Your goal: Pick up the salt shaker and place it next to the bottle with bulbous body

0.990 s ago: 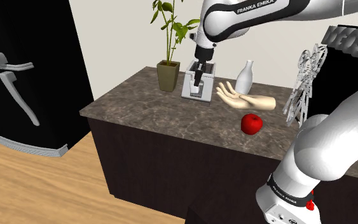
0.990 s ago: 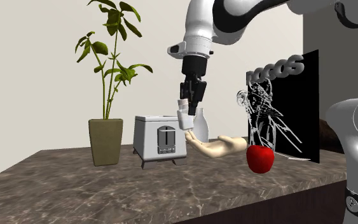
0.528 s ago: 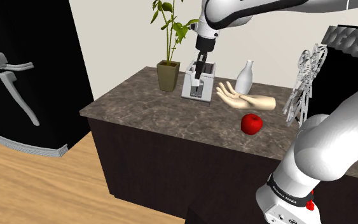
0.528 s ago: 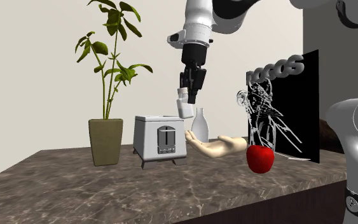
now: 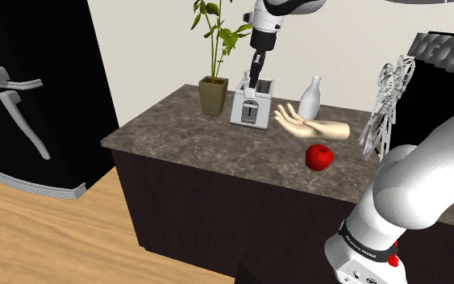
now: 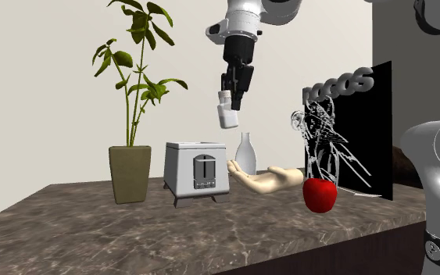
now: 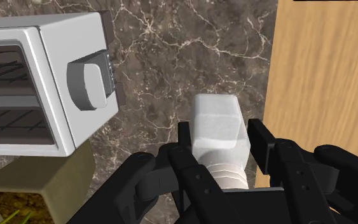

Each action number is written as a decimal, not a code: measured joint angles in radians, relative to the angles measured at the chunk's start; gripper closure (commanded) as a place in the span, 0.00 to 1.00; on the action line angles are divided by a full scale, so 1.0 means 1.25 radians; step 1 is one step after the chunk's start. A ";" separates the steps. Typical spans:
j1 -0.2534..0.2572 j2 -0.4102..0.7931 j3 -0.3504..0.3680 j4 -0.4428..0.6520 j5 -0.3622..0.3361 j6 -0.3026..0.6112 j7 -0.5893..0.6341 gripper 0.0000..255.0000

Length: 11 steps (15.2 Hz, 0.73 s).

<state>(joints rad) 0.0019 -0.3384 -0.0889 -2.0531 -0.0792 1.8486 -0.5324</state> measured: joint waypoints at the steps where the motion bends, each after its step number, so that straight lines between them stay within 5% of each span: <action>1: 0.000 0.002 0.000 0.012 0.001 -0.010 0.000 1.00; 11: 0.002 0.019 0.003 0.136 0.004 -0.117 -0.006 1.00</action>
<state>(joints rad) 0.0041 -0.3143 -0.0857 -1.8827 -0.0743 1.7023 -0.5395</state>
